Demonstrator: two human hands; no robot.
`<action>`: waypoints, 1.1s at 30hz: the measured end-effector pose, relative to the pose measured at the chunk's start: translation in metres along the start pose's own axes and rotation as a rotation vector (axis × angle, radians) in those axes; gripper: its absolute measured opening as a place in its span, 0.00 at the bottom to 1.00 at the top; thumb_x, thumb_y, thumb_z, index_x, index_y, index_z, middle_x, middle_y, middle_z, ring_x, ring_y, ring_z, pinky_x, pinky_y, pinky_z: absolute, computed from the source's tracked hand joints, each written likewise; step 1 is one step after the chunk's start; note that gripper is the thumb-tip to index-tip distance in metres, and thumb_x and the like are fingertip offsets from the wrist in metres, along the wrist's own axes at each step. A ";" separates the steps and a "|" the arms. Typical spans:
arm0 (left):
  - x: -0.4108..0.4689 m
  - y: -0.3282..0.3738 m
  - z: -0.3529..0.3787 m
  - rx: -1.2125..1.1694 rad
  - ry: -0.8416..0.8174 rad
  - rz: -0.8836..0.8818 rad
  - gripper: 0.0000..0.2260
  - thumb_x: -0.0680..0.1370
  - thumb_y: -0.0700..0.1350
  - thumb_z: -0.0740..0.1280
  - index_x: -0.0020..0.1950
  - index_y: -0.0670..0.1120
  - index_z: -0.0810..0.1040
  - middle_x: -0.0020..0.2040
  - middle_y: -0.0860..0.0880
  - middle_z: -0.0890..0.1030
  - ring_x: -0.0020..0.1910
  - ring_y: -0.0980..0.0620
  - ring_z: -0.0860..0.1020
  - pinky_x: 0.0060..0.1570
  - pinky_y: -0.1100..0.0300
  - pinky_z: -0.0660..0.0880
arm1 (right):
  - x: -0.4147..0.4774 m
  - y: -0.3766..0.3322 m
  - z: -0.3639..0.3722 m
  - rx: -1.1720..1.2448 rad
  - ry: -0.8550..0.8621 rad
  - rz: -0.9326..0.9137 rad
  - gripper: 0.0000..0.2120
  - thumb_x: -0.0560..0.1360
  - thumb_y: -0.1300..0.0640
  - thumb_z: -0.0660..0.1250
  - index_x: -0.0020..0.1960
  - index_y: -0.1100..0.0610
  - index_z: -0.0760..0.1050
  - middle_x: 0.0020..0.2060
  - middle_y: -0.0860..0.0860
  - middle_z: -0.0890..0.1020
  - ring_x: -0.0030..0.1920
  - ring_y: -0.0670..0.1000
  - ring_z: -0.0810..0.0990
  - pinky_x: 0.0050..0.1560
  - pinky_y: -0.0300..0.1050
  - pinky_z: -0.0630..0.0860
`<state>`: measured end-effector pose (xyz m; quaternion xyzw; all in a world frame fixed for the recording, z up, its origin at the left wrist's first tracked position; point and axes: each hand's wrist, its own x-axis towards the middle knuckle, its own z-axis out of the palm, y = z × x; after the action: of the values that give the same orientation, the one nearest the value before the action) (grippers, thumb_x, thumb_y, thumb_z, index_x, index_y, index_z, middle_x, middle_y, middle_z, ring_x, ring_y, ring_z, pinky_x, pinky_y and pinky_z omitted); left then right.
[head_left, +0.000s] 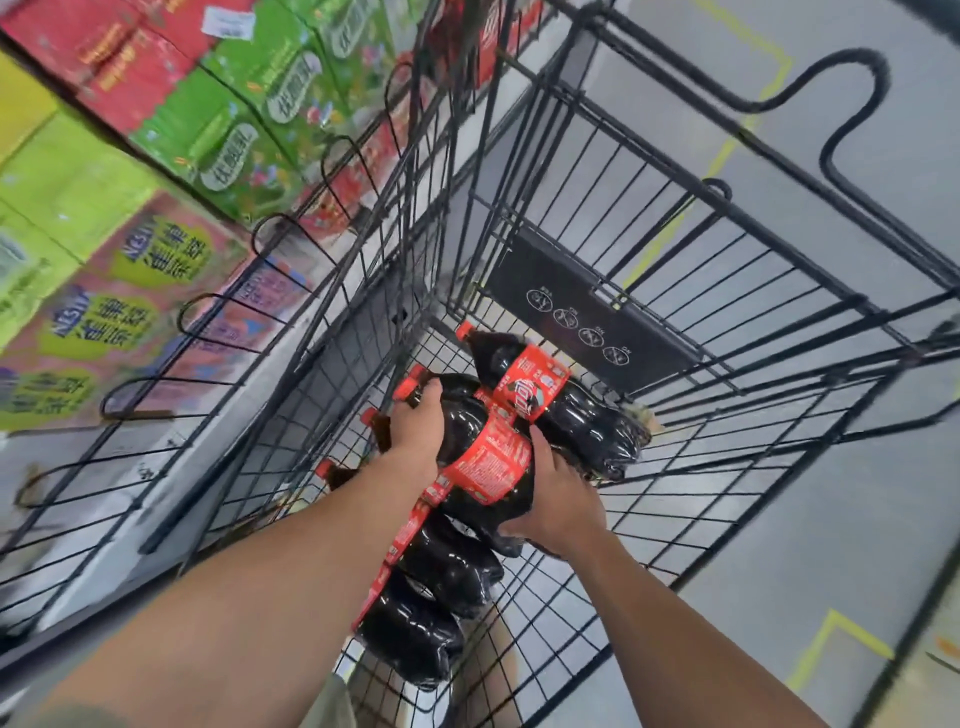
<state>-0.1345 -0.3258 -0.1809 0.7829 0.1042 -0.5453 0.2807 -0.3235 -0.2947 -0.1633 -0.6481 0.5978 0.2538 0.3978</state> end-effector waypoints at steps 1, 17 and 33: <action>-0.001 -0.001 0.000 -0.015 0.002 0.015 0.32 0.79 0.64 0.67 0.75 0.48 0.66 0.61 0.45 0.76 0.58 0.41 0.79 0.64 0.40 0.78 | -0.002 0.000 0.002 0.028 0.030 0.008 0.70 0.60 0.38 0.83 0.81 0.46 0.33 0.75 0.51 0.67 0.75 0.55 0.68 0.76 0.59 0.66; -0.125 0.032 -0.045 -0.060 -0.117 0.387 0.12 0.85 0.54 0.63 0.64 0.49 0.73 0.51 0.54 0.76 0.53 0.50 0.75 0.57 0.54 0.67 | -0.095 -0.034 -0.030 0.110 0.379 -0.016 0.50 0.60 0.38 0.81 0.73 0.46 0.57 0.64 0.46 0.77 0.65 0.52 0.77 0.65 0.55 0.75; -0.326 0.089 -0.180 -0.426 -0.348 0.749 0.11 0.79 0.60 0.67 0.52 0.54 0.76 0.57 0.47 0.83 0.60 0.45 0.82 0.65 0.40 0.77 | -0.295 -0.116 -0.127 -0.050 0.957 -0.354 0.49 0.60 0.31 0.76 0.74 0.47 0.63 0.65 0.45 0.77 0.65 0.51 0.77 0.66 0.58 0.74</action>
<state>-0.0743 -0.2525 0.1905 0.5884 -0.1248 -0.4959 0.6264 -0.2745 -0.2332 0.1691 -0.7923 0.5879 -0.1285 0.1007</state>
